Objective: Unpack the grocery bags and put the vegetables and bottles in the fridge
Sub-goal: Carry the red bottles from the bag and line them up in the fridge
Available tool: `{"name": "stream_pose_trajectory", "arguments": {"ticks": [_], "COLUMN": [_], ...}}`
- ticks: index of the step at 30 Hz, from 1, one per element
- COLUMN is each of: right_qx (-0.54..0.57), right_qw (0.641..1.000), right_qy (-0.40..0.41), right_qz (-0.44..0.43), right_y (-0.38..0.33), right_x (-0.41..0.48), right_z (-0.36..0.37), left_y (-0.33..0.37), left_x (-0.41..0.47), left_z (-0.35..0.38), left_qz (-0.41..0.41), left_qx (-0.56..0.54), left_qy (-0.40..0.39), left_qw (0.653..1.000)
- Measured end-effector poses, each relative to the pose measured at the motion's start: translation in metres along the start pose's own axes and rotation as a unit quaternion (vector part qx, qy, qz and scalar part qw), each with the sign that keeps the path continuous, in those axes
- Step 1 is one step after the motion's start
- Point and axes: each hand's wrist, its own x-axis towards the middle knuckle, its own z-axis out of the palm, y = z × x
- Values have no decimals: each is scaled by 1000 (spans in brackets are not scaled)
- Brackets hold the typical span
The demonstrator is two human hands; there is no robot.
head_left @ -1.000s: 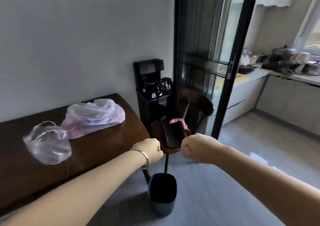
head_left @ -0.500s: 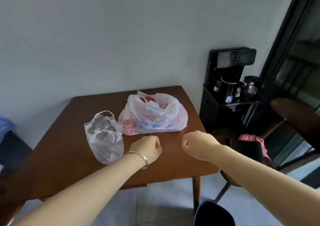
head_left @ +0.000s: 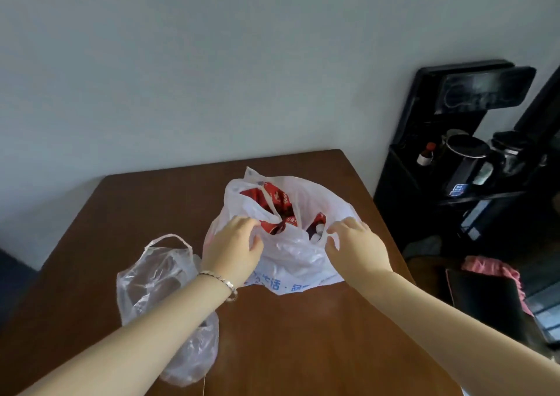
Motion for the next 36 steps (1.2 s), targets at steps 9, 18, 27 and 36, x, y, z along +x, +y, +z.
{"name": "stream_pose_trajectory", "arguments": {"ticks": [9, 18, 27, 36], "right_qx": [-234, 296, 545, 87], "right_qw": [948, 913, 599, 983], "right_qy": [-211, 36, 56, 159], "right_qz": [-38, 277, 584, 16], "right_y": [17, 52, 140, 131], "right_x": [77, 133, 98, 105], "right_z": [56, 41, 131, 88], "left_y": [-32, -99, -48, 10], "left_x": [117, 97, 67, 60], "left_z": [51, 48, 81, 119], "left_qz": [170, 98, 49, 105], "left_qx": [326, 312, 94, 73], "left_qy": [-254, -318, -212, -448], "left_qw": [894, 890, 972, 885]}}
